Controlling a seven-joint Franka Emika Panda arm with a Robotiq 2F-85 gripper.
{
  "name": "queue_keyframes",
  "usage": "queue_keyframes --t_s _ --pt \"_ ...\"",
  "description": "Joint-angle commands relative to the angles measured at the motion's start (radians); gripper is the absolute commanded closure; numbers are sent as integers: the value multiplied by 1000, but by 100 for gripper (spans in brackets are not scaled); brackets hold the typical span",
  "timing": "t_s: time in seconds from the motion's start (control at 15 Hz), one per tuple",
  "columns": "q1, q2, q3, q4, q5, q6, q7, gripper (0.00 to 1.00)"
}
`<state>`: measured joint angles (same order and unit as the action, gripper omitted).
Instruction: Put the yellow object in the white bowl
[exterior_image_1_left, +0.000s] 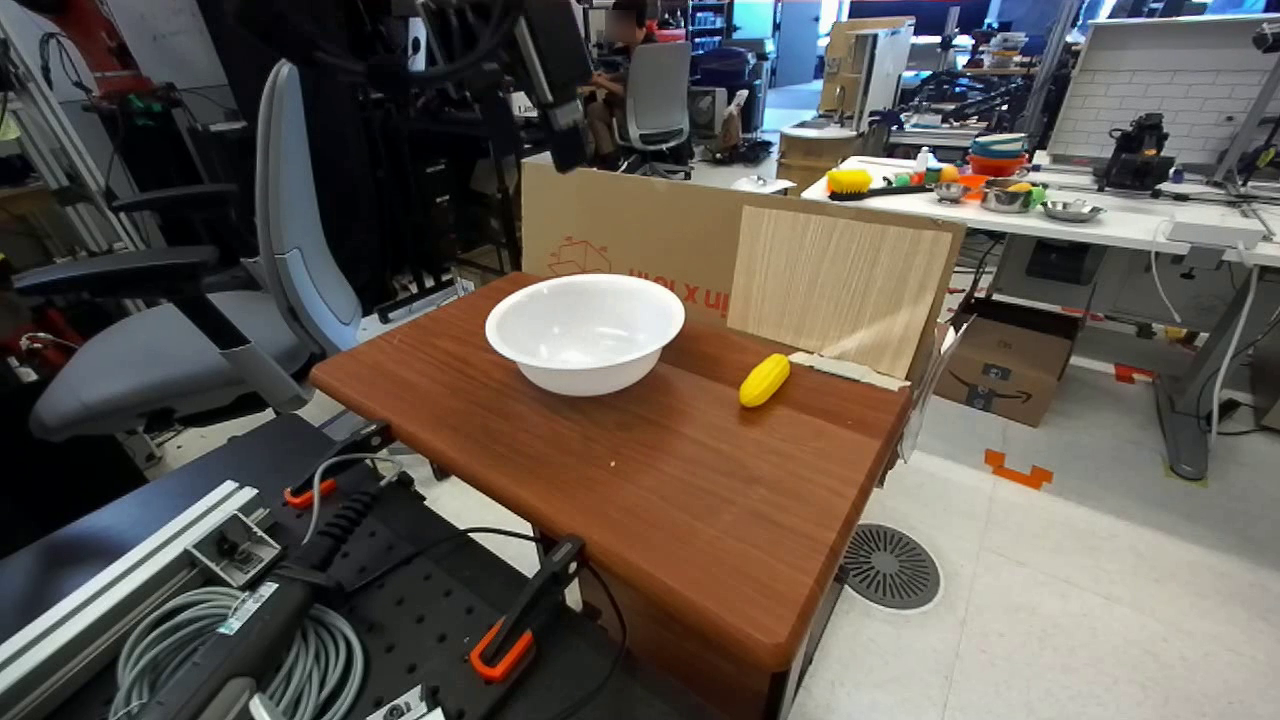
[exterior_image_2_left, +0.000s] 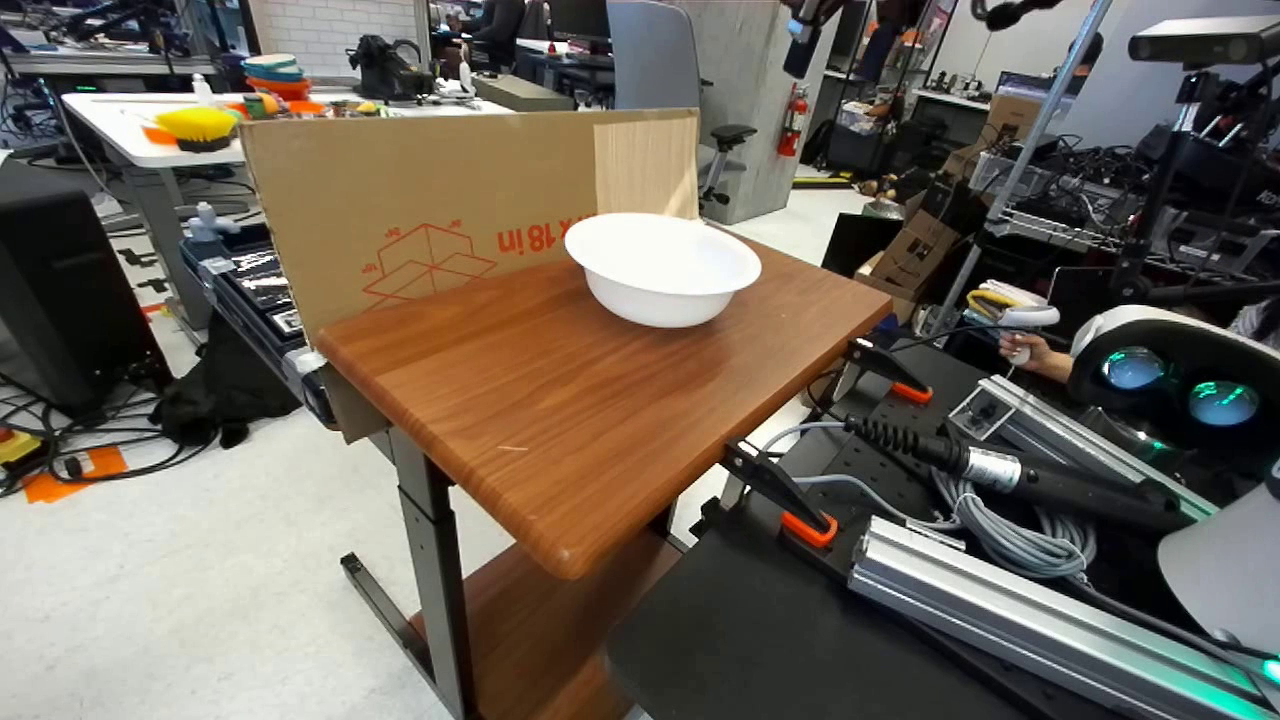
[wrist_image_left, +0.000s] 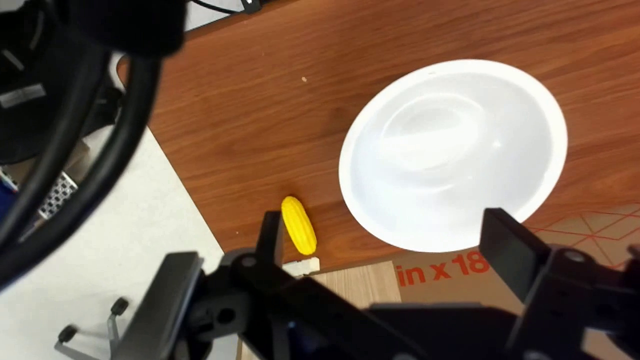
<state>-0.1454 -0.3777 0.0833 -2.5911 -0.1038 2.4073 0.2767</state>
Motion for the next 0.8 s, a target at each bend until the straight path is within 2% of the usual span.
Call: queue_keyframes --t_s 0.0,0.13,0.33,0.73 --pt "2 257 -61 186 56 -15 16 0" --pt "12 381 -89 289 83 -28 12 0" --pt "25 565 -113 461 110 -81 -61 0" --pt "21 863 -132 782 95 -228 -121 0"
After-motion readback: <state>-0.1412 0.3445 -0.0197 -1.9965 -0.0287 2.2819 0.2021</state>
